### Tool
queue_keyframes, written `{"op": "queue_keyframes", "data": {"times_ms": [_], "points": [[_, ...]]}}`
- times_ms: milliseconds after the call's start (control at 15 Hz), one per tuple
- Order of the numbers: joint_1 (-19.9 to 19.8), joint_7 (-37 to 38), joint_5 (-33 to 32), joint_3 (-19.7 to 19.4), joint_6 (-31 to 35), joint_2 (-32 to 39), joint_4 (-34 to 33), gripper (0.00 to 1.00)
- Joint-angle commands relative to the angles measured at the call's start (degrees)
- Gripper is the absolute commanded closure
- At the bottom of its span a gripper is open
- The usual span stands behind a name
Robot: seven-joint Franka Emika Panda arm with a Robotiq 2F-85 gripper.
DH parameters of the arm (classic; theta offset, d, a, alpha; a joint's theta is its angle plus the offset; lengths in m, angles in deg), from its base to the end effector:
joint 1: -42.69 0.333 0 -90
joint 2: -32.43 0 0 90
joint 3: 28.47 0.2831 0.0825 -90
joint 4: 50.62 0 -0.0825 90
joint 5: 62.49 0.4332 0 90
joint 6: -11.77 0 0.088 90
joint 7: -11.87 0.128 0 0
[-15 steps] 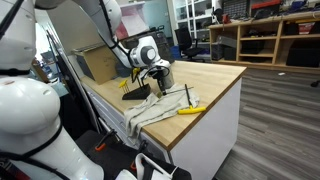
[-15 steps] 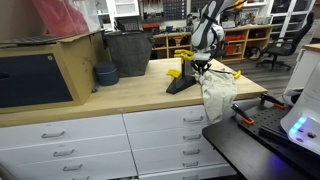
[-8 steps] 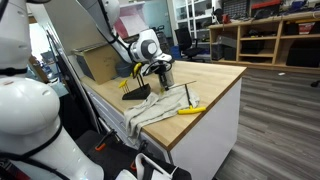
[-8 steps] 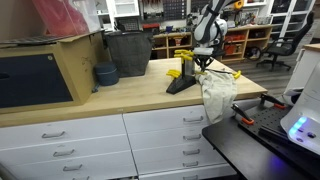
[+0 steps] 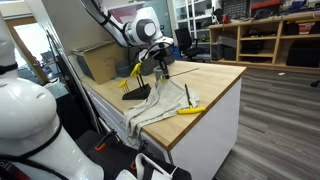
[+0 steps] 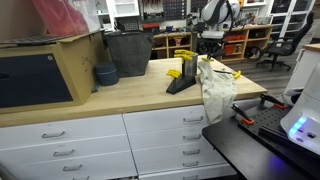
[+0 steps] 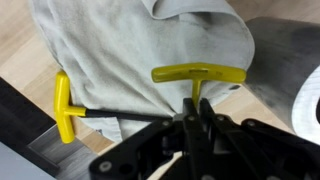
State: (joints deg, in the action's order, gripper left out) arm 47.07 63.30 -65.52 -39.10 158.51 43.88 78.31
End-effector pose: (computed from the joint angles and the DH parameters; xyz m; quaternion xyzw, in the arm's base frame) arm 0.5752 -0.0657 0.1976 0.8854 -0.4601 0.0655 0.0095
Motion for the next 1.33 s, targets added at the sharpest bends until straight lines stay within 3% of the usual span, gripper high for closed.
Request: {"op": "queue_keyframes", "data": {"times_ms": [0, 400, 800, 867, 1000, 1267], "points": [[-1.62, -1.67, -1.15, 1.44, -3.6, -3.82, 4.66, 0.98], [-1.92, -1.56, -7.22, 1.33, -5.83, -0.16, 9.4, 0.98], [-0.89, -4.8, -19.82, 0.2, -4.91, 1.3, 12.13, 0.95], [-0.74, -4.88, -21.91, 0.06, -4.83, 1.35, 12.32, 0.66], [-0.81, -4.41, -24.63, 0.16, -4.55, 1.34, 12.61, 0.58], [-0.76, -3.22, -26.87, 0.4, -3.67, 1.08, 13.17, 0.27]]}}
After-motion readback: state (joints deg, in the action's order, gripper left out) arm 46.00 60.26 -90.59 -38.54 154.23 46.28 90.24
